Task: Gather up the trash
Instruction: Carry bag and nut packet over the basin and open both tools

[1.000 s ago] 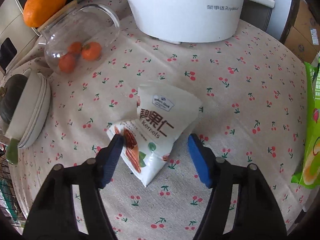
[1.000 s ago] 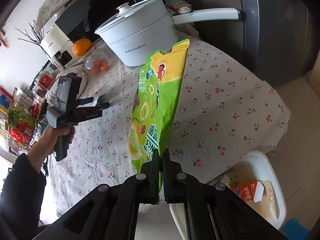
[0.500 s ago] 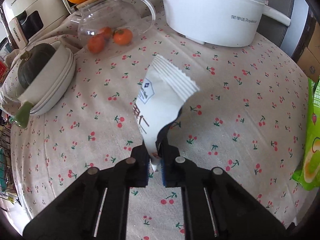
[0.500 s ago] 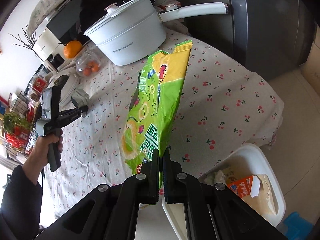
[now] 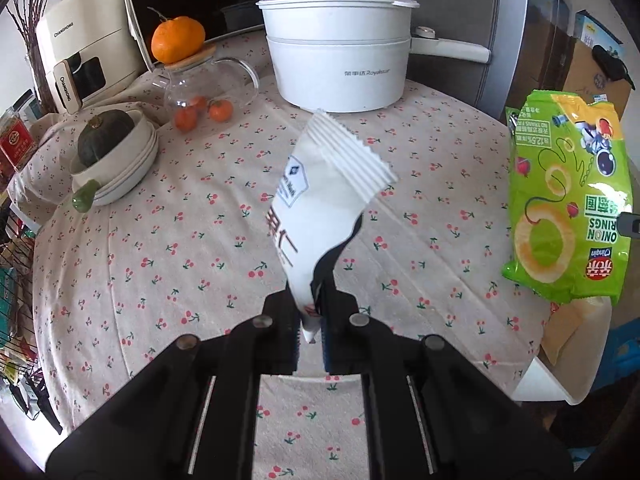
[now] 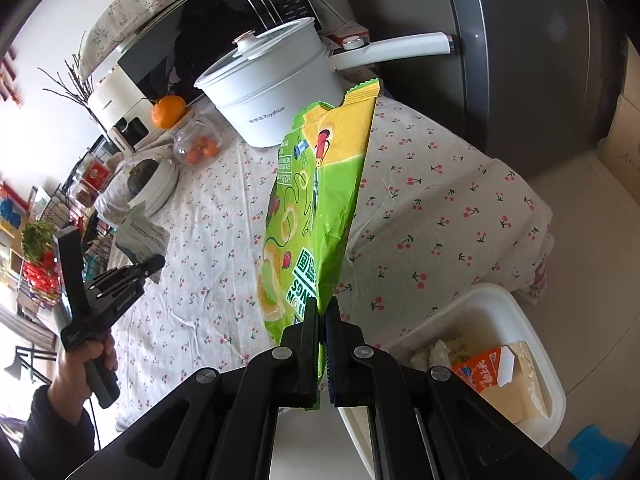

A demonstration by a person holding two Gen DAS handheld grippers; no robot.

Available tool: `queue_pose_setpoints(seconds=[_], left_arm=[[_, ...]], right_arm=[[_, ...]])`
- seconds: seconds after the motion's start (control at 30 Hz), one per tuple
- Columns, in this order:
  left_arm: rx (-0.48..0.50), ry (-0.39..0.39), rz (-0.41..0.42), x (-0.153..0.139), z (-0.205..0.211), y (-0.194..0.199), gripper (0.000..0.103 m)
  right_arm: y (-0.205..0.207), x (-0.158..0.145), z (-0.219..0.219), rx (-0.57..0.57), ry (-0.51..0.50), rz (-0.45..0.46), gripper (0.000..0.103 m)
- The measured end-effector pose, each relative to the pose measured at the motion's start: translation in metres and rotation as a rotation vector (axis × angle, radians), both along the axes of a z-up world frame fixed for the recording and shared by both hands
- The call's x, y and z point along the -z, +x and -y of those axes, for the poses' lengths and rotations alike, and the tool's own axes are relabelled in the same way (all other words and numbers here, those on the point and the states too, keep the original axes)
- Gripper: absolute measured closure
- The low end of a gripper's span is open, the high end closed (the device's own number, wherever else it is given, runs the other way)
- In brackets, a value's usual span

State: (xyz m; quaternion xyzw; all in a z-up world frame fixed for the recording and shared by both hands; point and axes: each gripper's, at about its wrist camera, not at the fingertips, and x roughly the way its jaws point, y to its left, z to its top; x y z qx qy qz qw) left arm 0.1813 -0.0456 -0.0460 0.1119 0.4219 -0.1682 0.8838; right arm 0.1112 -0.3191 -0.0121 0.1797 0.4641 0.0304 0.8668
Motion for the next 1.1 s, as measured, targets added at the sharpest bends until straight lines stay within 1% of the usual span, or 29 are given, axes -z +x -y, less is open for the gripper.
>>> queue_pose_setpoints(seconds=[0.1,0.17,0.27,0.37,0.47,0.53,0.67,0.83,0.97,1.07,1.1], left_arm=[[0.023,-0.070,0.004,-0.009,-0.001,-0.029,0.094],[0.022,-0.119,-0.011,-0.013,-0.001,-0.046,0.094],[0.024,-0.175,-0.032,-0.018,0.004,-0.061,0.094],[0.062,-0.227,-0.035,-0.022,0.012,-0.081,0.094],[0.105,-0.225,-0.031,-0.020,0.022,-0.099,0.094],[0.130,-0.225,-0.045,-0.017,0.029,-0.107,0.094],[0.164,-0.230,-0.082,-0.006,0.042,-0.116,0.094],[0.202,-0.221,-0.115,0.002,0.062,-0.125,0.094],[0.243,-0.207,-0.120,0.002,0.079,-0.133,0.094],[0.270,-0.198,-0.128,0.003,0.091,-0.137,0.093],[0.277,-0.195,-0.130,0.004,0.095,-0.139,0.093]], right_arm=[[-0.013,-0.003,0.001,-0.007,-0.007,-0.006,0.099],[-0.022,-0.005,0.002,-0.012,-0.019,-0.003,0.099],[-0.036,-0.009,0.006,-0.011,-0.027,0.004,0.099],[-0.049,-0.013,0.014,0.000,-0.034,0.015,0.099],[-0.062,-0.013,0.025,0.014,-0.039,0.015,0.099],[-0.070,-0.011,0.035,0.031,-0.049,0.006,0.099],[-0.087,0.004,0.056,0.059,-0.084,-0.037,0.099],[-0.104,0.034,0.073,0.067,-0.129,-0.138,0.099],[-0.101,0.061,0.076,0.054,-0.147,-0.238,0.098],[-0.097,0.071,0.077,0.062,-0.148,-0.277,0.093],[-0.096,0.071,0.079,0.074,-0.140,-0.281,0.084]])
